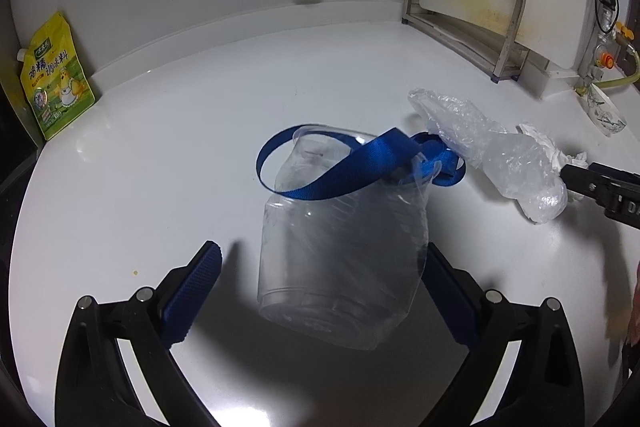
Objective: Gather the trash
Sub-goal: 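Grasp the clear bottle with the left tool while the right tool grasps the white tissue, then carry bottle and tissue over the bin and open both tools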
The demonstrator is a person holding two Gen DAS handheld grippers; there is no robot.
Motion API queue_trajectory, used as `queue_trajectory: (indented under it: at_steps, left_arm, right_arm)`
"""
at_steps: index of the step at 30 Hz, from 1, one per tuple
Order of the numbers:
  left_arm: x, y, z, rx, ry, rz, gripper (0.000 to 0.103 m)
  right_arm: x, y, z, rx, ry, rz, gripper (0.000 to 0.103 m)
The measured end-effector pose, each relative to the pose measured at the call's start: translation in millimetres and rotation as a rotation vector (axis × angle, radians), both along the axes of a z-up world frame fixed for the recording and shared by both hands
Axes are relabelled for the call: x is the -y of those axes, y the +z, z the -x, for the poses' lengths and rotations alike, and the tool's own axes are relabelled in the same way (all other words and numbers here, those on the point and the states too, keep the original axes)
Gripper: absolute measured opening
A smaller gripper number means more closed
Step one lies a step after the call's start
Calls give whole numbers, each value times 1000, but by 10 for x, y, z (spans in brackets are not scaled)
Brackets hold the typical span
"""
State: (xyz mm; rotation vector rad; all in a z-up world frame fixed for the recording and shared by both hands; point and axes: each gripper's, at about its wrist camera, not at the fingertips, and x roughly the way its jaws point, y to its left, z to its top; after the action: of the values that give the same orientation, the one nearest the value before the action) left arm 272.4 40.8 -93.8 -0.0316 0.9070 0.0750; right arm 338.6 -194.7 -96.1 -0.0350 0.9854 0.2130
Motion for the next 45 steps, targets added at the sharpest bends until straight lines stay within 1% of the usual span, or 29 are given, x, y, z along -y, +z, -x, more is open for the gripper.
queue_trajectory:
  at_steps: [3,5,6,7,8,9,10,11,13,16,21,25,31,37,39,41,45]
  left_arm:
    - [-6,20,13,14,-2,2,94]
    - [-15,26,14,19,-4,7,90]
    - [-17,22,9,16,-6,8,86]
    - [-15,14,5,11,-9,10,82]
    - [-14,5,-3,5,-13,13,80]
    - [-15,-1,-5,2,-15,14,75]
    - [-20,-6,-9,0,-15,15,74]
    - [-28,-6,-10,2,-16,20,74]
    - [-48,-1,-6,7,-17,30,73]
    - [-54,6,13,13,-24,36,73]
    - [-42,34,77,30,-35,20,73]
    - [-35,73,151,17,-47,40,73]
    - [-14,280,348,43,-76,-3,71]
    - [-125,445,611,53,-67,-1,70]
    - [-150,477,739,54,-67,4,70]
    - [-158,485,872,51,-70,12,70]
    - [-164,502,1131,31,-93,61,70]
  right_arm:
    - [-34,-7,-23,13,3,14,76]
    - [-68,2,-12,19,14,24,76]
    - [-82,4,-5,22,18,27,74]
    - [-94,0,-9,20,23,27,65]
    - [-115,-10,-14,9,32,28,55]
    - [-131,-15,-14,1,36,29,47]
    - [-145,-24,-11,-5,42,30,42]
    - [-163,-31,4,-8,52,29,33]
    - [-198,-28,59,2,64,41,26]
    - [-189,9,122,13,61,28,22]
    - [-115,76,233,12,38,-15,20]
    - [-16,95,370,10,12,-46,20]
    - [71,133,602,7,-15,-74,20]
    - [109,304,1020,36,-48,-110,20]
    - [105,338,1161,43,-56,-111,20]
    - [94,336,1316,29,-63,-125,20]
    - [39,328,1593,17,-68,-147,20]
